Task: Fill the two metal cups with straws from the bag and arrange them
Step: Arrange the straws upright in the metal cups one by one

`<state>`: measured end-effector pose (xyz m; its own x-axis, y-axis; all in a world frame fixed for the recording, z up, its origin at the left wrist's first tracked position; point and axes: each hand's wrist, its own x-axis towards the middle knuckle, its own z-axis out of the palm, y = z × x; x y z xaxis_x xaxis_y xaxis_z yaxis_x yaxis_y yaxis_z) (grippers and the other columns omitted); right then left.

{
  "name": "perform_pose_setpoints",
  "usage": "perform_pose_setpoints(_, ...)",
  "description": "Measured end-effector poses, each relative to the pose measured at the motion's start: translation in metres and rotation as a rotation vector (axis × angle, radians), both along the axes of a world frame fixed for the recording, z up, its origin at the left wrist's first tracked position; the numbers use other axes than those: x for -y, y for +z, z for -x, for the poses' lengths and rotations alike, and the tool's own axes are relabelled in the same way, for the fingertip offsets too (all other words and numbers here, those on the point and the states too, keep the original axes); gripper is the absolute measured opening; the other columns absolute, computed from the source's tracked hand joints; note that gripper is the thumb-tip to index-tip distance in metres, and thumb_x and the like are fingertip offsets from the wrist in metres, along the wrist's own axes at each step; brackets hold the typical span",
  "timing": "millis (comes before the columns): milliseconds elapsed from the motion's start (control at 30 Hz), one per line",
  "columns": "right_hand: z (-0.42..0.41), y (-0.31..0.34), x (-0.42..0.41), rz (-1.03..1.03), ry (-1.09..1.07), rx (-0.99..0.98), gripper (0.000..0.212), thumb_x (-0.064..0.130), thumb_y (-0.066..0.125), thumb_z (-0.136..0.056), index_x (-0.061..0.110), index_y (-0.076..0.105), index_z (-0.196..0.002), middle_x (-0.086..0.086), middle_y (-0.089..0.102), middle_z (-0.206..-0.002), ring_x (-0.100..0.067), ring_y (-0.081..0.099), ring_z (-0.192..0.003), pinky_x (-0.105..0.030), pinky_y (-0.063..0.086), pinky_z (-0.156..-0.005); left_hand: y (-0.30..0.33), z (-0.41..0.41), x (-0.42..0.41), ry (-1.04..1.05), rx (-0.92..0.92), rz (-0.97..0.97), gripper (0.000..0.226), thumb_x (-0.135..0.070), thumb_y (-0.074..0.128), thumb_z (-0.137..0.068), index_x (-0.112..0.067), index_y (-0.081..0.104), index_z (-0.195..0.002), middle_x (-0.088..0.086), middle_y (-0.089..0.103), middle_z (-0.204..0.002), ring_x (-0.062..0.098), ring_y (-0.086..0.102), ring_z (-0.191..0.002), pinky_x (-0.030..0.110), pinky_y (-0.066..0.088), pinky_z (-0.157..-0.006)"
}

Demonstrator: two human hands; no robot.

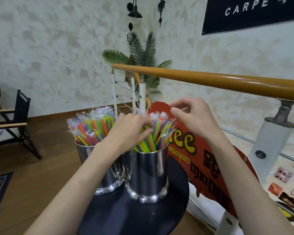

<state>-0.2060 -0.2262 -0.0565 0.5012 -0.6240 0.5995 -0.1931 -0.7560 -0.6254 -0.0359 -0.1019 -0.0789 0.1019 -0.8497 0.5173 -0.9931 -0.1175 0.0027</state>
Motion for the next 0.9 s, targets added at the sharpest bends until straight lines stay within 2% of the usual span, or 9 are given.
perform_pose_setpoints(133,0.001,-0.02,0.016,-0.075,-0.066,-0.093,0.017,0.009,0.061,-0.096,0.02,0.07,-0.104,0.003,0.072,-0.098,-0.014,0.069,-0.088,-0.029,0.056,-0.078,-0.002,-0.002,0.0,-0.014,-0.014,-0.002,0.025,-0.048,0.054,-0.099,-0.033,0.07,-0.114,-0.011,0.064,-0.113,0.014,0.06,-0.108,0.039,0.041,-0.09)
perform_pose_setpoints(200,0.002,-0.027,0.022,-0.157,-0.041,-0.097,0.023,0.001,0.056,-0.097,0.019,0.067,-0.106,0.001,0.073,-0.1,-0.015,0.07,-0.087,-0.027,0.057,-0.072,-0.004,-0.002,0.0,-0.031,-0.039,0.028,0.029,-0.048,0.052,-0.099,-0.032,0.07,-0.116,-0.01,0.057,-0.121,0.014,0.054,-0.114,0.039,0.036,-0.091)
perform_pose_setpoints(267,0.005,-0.033,0.022,-0.267,0.082,-0.121,0.03,-0.006,0.057,-0.095,0.017,0.066,-0.112,0.002,0.072,-0.102,-0.02,0.072,-0.091,-0.024,0.056,-0.068,-0.004,-0.001,-0.003,-0.059,-0.063,0.103,0.035,-0.048,0.047,-0.101,-0.029,0.071,-0.119,-0.009,0.055,-0.126,0.014,0.05,-0.117,0.037,0.033,-0.095)
perform_pose_setpoints(400,0.011,-0.044,0.023,-0.4,0.37,-0.161,0.046,-0.008,0.071,-0.086,0.018,0.063,-0.122,0.005,0.075,-0.099,-0.018,0.071,-0.09,-0.031,0.058,-0.081,0.005,0.008,-0.014,-0.229,-0.134,0.254,0.051,-0.056,0.036,-0.097,-0.028,0.072,-0.12,-0.011,0.062,-0.122,0.009,0.053,-0.116,0.034,0.034,-0.096)
perform_pose_setpoints(567,0.02,-0.047,0.023,-0.453,0.502,-0.189,0.051,0.002,0.077,-0.086,0.02,0.058,-0.13,-0.003,0.074,-0.109,-0.022,0.07,-0.094,-0.03,0.055,-0.088,0.002,0.025,-0.017,-0.21,0.01,0.019,0.077,-0.086,0.041,-0.077,-0.035,0.062,-0.131,-0.015,0.062,-0.125,0.009,0.053,-0.12,0.033,0.032,-0.1)
perform_pose_setpoints(667,0.023,-0.044,0.024,-0.392,0.492,-0.274,0.057,0.009,0.082,-0.083,0.021,0.057,-0.133,-0.009,0.071,-0.118,-0.029,0.069,-0.098,-0.036,0.056,-0.094,-0.004,0.022,-0.009,-0.189,0.06,0.013,0.055,-0.075,0.048,-0.081,-0.035,0.07,-0.111,-0.021,0.06,-0.1,0.009,0.06,-0.103,0.031,0.032,-0.089)
perform_pose_setpoints(733,0.023,-0.041,0.023,-0.352,0.482,-0.303,0.058,0.012,0.084,-0.081,0.02,0.058,-0.132,-0.01,0.07,-0.117,-0.021,0.068,-0.091,-0.034,0.056,-0.092,-0.005,0.016,-0.007,-0.189,0.041,0.051,0.041,-0.067,0.053,-0.085,-0.035,0.072,-0.101,-0.019,0.064,-0.094,0.008,0.061,-0.097,0.031,0.03,-0.083)
perform_pose_setpoints(833,0.02,-0.038,0.02,-0.274,0.429,-0.298,0.052,0.017,0.087,-0.079,0.019,0.061,-0.124,-0.009,0.071,-0.106,-0.006,0.066,-0.083,-0.026,0.054,-0.081,-0.008,0.01,-0.007,-0.193,-0.01,0.152,0.031,-0.062,0.058,-0.087,-0.034,0.07,-0.089,-0.018,0.063,-0.086,0.006,0.059,-0.088,0.034,0.033,-0.08)
perform_pose_setpoints(900,0.017,-0.038,0.02,-0.246,0.395,-0.287,0.047,0.024,0.087,-0.079,0.021,0.062,-0.119,-0.008,0.073,-0.096,-0.01,0.069,-0.083,-0.03,0.053,-0.079,-0.009,0.006,-0.006,-0.168,-0.053,0.218,0.031,-0.061,0.058,-0.086,-0.032,0.069,-0.088,-0.018,0.055,-0.088,0.006,0.052,-0.089,0.033,0.029,-0.079)
